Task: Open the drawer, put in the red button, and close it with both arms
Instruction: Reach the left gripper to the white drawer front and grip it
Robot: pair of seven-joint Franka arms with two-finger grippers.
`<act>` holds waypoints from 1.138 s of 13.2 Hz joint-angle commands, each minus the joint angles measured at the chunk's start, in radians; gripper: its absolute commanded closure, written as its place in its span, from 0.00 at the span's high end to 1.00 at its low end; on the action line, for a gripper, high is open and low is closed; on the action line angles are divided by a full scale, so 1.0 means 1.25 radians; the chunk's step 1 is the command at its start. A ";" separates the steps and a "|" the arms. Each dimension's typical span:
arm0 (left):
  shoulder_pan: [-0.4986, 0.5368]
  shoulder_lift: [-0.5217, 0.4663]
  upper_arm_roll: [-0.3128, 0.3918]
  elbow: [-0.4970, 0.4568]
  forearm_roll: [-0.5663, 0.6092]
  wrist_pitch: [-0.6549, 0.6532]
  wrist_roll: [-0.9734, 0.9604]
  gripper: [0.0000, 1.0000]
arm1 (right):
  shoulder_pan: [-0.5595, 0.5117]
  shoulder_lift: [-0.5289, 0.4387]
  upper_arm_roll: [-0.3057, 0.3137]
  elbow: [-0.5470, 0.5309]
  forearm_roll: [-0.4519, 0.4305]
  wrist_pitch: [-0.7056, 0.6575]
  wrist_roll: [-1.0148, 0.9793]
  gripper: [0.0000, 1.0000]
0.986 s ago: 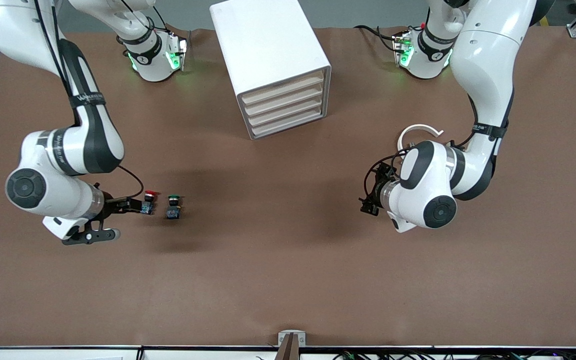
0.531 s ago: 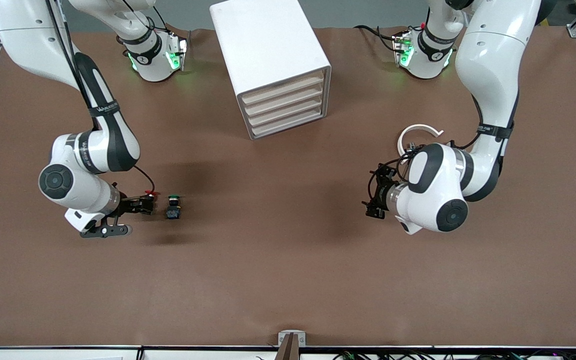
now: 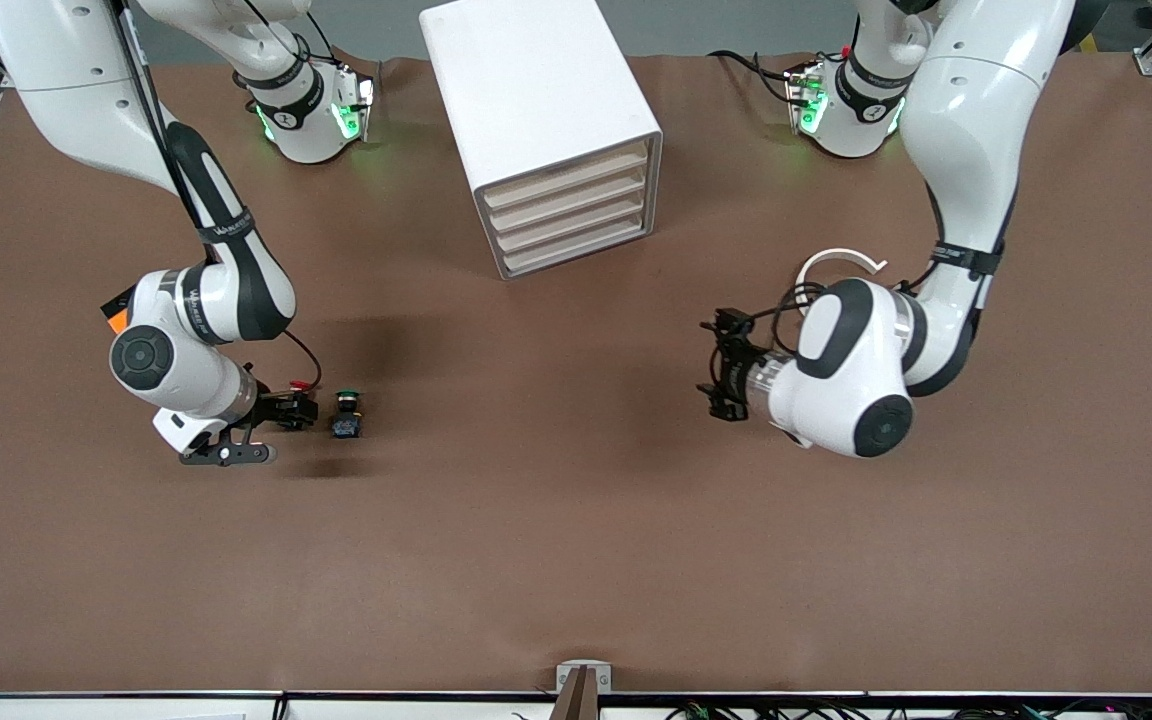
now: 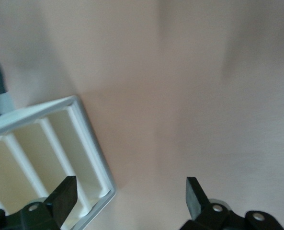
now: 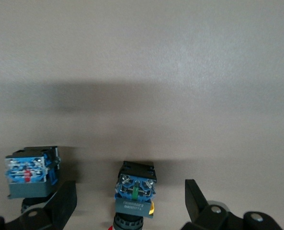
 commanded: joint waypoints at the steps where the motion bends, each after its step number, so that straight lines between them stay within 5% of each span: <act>1: -0.001 -0.002 -0.004 0.005 -0.019 -0.082 -0.103 1.00 | -0.008 0.003 0.006 -0.015 0.003 0.013 0.021 1.00; 5: -0.002 0.001 -0.004 0.005 -0.052 -0.148 -0.250 1.00 | -0.010 0.029 0.006 -0.015 0.003 0.037 0.021 1.00; 12: -0.060 0.049 -0.004 0.004 -0.192 -0.161 -0.373 1.00 | -0.015 0.035 0.006 -0.012 0.003 0.036 0.019 0.19; 15: -0.083 0.082 -0.004 0.004 -0.248 -0.161 -0.374 1.00 | -0.014 0.035 0.006 -0.009 0.003 0.036 0.019 0.11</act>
